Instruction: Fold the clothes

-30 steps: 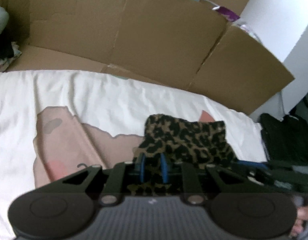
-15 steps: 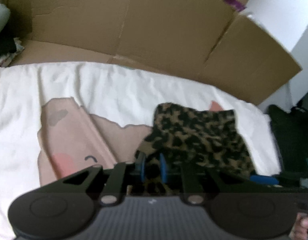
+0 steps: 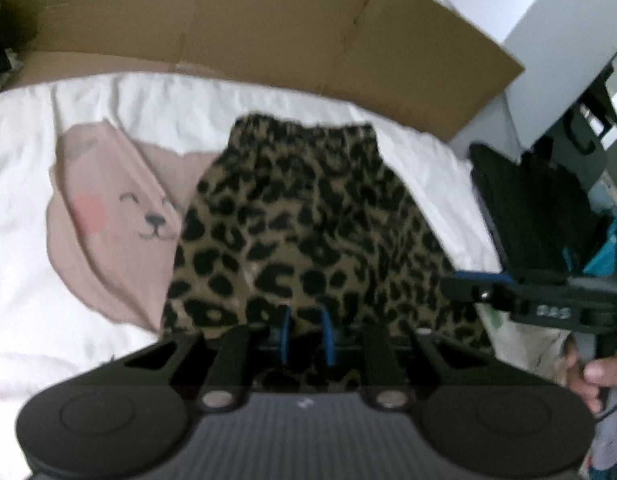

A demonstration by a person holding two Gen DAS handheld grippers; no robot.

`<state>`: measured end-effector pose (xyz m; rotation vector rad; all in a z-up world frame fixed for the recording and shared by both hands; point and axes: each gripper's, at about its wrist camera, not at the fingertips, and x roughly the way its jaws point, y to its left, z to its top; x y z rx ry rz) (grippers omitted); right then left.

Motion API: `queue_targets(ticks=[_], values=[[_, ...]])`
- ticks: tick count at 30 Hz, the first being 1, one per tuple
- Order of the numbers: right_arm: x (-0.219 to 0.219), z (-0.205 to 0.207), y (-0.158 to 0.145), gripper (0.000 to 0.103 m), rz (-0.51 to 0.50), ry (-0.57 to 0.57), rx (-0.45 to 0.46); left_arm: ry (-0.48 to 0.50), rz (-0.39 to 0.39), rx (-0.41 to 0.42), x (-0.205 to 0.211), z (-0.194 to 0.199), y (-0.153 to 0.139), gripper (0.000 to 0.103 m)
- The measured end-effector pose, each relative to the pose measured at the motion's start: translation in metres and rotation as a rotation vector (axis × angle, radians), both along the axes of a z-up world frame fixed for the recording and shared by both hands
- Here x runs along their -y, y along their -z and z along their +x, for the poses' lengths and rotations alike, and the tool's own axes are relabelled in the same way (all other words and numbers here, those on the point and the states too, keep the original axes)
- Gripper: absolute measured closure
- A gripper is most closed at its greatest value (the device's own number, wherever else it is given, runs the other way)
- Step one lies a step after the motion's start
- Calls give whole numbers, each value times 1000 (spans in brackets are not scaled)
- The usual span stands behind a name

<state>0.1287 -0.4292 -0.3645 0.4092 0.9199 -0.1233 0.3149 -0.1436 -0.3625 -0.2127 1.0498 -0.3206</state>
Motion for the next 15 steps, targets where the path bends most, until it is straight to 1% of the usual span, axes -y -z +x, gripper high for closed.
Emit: queue_targets(ticks=[1, 2, 3, 5, 6, 8, 11, 15], values=[[-4, -1, 0, 70, 6, -13, 5, 2, 25, -1, 2, -1, 3, 86], [-8, -1, 0, 70, 7, -29, 6, -4, 28, -6, 1, -2, 6, 85], [-13, -1, 1, 69, -6, -53, 1, -8, 16, -14, 0, -3, 9, 85], [-21, 0, 4, 69, -41, -84, -22, -4, 31, -12, -2, -4, 12, 84], [-22, -1, 6, 69, -46, -90, -30, -1, 57, -6, -2, -3, 13, 84], [-21, -2, 11, 69, -65, -85, -50, -14, 105, -2, -6, -3, 17, 84], [-16, -7, 16, 69, -92, -60, -76, -57, 112, -6, -18, -4, 20, 84], [-8, -19, 19, 69, -107, -30, -97, -59, 142, 3, -29, -13, 21, 85]])
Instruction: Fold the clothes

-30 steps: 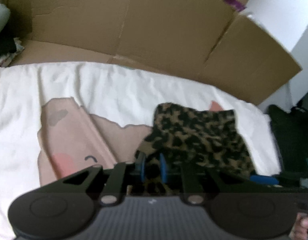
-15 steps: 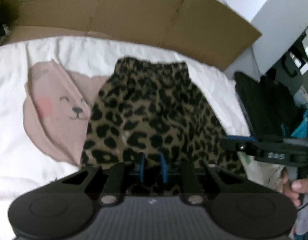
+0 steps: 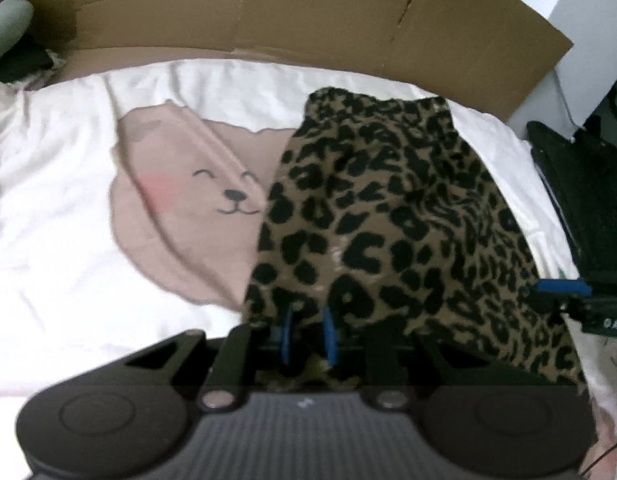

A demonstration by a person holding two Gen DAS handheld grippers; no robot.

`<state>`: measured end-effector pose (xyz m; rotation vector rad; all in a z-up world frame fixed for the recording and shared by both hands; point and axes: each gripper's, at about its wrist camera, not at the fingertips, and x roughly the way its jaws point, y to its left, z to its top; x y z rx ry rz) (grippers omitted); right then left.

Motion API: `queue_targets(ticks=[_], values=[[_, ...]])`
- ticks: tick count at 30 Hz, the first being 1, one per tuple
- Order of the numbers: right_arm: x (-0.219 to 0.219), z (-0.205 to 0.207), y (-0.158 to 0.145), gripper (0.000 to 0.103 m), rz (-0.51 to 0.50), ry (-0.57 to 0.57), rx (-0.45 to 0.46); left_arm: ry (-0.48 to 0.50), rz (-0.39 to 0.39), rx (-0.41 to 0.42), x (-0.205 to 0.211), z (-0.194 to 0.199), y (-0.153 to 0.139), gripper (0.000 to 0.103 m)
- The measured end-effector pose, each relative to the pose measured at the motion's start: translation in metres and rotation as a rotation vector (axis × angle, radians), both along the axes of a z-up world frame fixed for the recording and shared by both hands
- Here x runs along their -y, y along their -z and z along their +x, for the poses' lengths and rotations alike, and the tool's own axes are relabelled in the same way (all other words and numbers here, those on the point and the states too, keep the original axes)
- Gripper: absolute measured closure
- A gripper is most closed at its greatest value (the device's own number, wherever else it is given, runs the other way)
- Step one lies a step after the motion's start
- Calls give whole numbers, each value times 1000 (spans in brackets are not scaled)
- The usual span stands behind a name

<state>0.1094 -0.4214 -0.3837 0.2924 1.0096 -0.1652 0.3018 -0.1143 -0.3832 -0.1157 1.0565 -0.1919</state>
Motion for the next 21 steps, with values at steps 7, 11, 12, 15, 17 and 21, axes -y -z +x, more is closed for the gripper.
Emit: queue_targets(ticks=[7, 11, 12, 15, 17, 21], values=[[9, -20, 1, 67, 3, 68, -28, -54, -25, 24, -20, -21, -17, 79], [14, -32, -10, 67, 29, 113, -8, -64, -49, 55, -22, -35, -31, 72], [15, -36, -13, 67, 35, 121, 2, -60, -53, 60, -20, -38, -33, 72], [16, -43, -22, 66, 59, 153, 20, -39, -51, 79, -13, -43, -39, 67], [16, -48, -24, 66, 91, 171, 16, -20, -42, 85, -7, -46, -38, 64], [8, -58, -23, 62, 116, 165, -2, -15, -54, 84, -6, -48, -30, 64]])
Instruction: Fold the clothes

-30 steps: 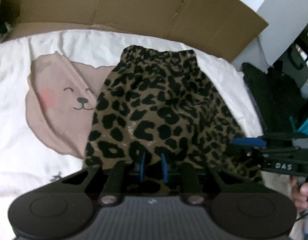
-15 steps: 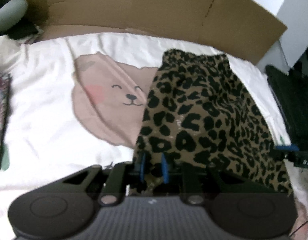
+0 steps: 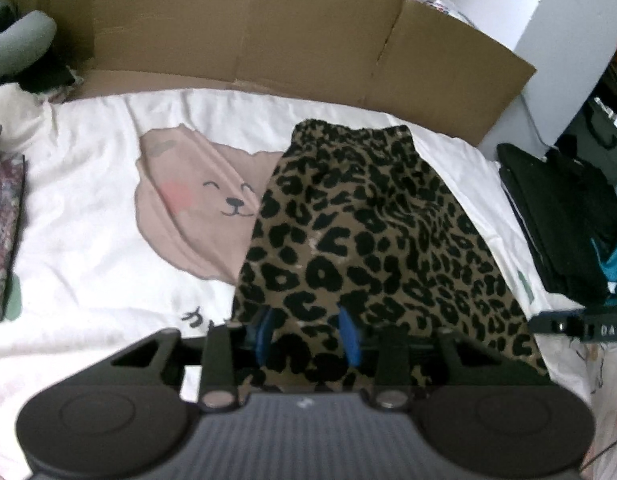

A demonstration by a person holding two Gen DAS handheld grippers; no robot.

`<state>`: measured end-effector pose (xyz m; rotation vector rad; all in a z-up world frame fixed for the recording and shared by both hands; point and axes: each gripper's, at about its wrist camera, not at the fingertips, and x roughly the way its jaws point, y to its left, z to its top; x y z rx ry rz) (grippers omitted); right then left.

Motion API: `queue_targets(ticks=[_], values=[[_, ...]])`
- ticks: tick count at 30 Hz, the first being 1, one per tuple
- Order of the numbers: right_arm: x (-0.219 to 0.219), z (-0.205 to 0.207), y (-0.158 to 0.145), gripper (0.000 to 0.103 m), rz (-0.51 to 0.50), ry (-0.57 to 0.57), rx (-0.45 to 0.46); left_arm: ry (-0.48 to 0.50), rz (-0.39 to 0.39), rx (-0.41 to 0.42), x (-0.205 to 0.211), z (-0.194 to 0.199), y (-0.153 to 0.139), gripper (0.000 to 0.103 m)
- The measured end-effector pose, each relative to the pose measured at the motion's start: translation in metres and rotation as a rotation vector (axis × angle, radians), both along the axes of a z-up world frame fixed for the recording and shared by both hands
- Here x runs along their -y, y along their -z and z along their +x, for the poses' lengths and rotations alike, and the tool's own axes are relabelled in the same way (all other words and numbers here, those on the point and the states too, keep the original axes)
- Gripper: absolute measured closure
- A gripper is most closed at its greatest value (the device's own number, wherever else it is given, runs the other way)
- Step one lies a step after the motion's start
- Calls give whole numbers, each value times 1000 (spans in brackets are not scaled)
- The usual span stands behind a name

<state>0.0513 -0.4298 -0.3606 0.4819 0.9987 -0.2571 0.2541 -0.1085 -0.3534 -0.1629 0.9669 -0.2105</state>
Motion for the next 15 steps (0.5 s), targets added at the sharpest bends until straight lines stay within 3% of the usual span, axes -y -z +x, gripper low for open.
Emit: queue_targets(ticks=[8, 15], values=[[-6, -27, 13, 62, 21, 20, -56, 32, 66, -66, -1, 4, 29, 64], [-15, -48, 20, 63, 44, 15, -75, 25, 119, -89, -16, -13, 23, 64]])
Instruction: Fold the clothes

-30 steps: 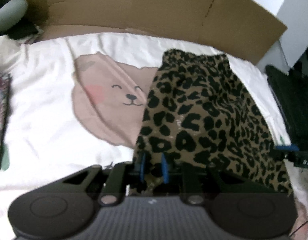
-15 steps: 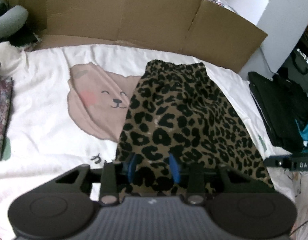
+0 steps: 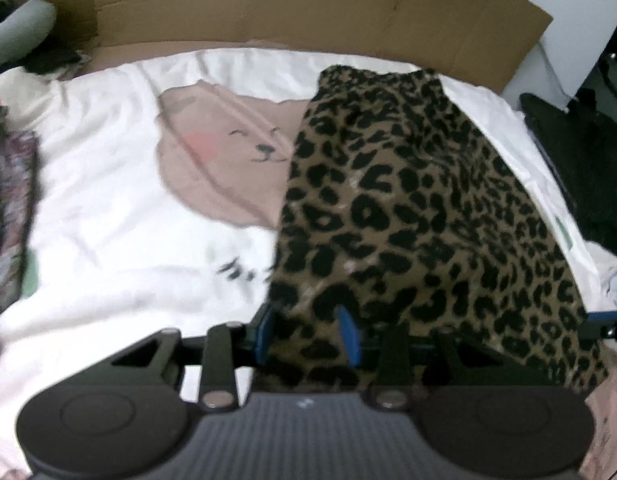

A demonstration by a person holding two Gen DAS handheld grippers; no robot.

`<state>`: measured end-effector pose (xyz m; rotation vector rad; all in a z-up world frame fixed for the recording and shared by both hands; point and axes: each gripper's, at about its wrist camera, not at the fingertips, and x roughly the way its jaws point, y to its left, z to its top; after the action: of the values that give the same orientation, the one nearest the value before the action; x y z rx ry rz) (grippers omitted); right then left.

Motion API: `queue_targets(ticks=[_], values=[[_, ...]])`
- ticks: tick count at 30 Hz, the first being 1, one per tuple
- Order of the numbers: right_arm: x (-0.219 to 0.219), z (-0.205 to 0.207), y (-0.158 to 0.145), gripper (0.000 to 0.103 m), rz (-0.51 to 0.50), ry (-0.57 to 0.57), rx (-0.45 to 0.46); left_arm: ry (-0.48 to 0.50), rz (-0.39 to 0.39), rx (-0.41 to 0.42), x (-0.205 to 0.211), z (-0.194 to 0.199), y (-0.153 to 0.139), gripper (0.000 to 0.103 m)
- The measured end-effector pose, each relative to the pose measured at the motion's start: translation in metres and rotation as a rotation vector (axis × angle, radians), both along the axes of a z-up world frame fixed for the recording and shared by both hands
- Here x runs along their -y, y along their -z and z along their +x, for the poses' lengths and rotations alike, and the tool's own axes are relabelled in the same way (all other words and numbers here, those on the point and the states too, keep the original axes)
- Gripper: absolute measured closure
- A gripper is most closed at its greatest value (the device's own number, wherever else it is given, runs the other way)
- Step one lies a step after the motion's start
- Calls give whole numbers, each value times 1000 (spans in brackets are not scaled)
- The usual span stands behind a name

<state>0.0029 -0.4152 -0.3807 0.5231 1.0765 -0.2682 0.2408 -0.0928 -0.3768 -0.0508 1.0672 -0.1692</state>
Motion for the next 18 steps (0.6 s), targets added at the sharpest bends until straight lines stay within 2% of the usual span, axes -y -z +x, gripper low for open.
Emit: queue_targets(ticks=[2, 8, 15, 18], values=[[-1, -3, -1, 65, 9, -5, 0, -5, 31, -10, -6, -10, -3, 64], [-5, -14, 1, 68, 72, -12, -20, -62, 57, -50, -38, -49, -16, 64], [1, -36, 12, 68, 211, 30, 2, -164, 43, -103, -84, -95, -24, 59], [7, -40, 20, 68, 262, 59, 19, -207, 14, -121, -98, -110, -19, 59]])
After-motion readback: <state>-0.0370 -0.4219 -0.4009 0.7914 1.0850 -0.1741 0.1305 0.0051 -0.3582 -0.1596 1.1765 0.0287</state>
